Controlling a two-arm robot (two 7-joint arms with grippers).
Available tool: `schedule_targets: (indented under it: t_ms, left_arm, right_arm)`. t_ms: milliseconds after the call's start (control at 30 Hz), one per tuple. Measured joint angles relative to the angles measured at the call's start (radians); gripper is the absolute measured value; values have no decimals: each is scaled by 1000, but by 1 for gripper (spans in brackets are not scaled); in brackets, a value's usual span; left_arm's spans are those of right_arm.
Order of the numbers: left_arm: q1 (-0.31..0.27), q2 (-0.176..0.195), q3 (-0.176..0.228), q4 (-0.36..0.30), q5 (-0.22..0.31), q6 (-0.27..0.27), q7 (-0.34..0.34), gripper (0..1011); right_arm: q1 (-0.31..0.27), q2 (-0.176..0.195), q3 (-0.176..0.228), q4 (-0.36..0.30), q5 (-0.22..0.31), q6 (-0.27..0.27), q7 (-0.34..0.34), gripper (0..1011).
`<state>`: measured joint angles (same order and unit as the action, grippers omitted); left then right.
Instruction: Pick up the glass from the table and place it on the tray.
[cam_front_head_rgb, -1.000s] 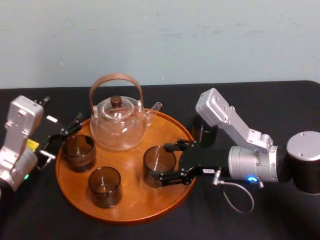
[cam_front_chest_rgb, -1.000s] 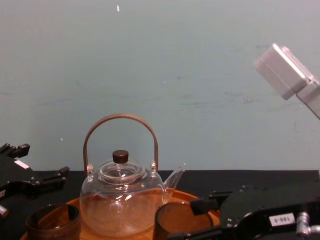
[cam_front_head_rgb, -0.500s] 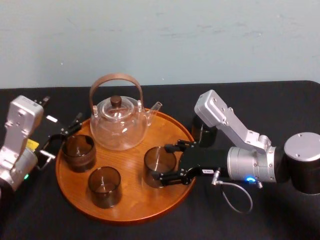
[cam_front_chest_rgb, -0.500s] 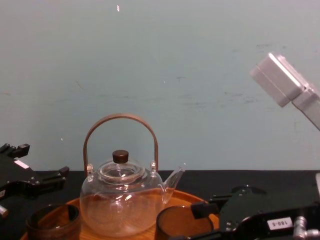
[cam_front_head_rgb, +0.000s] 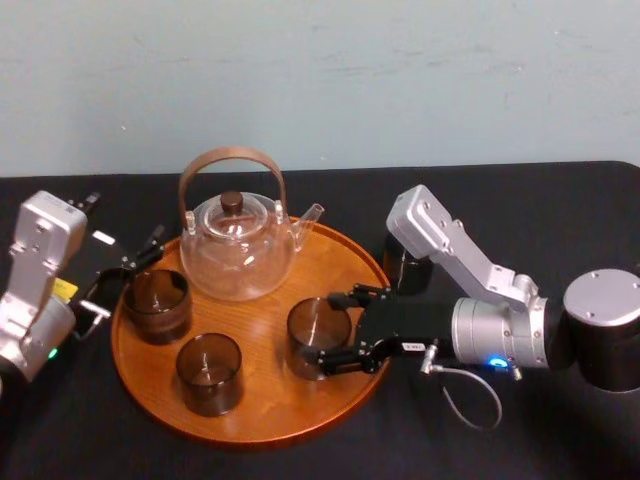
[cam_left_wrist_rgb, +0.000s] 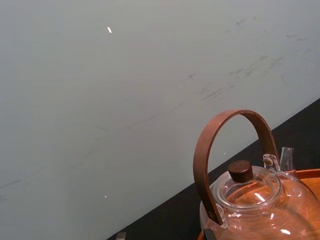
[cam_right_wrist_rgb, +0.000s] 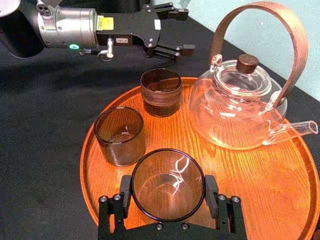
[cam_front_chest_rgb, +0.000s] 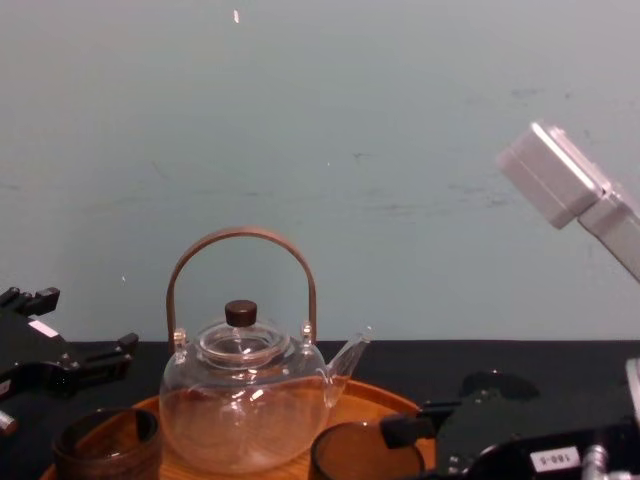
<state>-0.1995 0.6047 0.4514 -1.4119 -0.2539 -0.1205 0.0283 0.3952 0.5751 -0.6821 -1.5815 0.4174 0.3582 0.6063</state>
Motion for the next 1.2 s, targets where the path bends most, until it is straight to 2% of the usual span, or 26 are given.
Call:
schedule_targets:
  t_ms: [1200]
  left_arm:
    - [0,0,0,0,0,0,0,1001]
  right_arm:
    - [-4,-23,-9,44,-23,-15,-2,892]
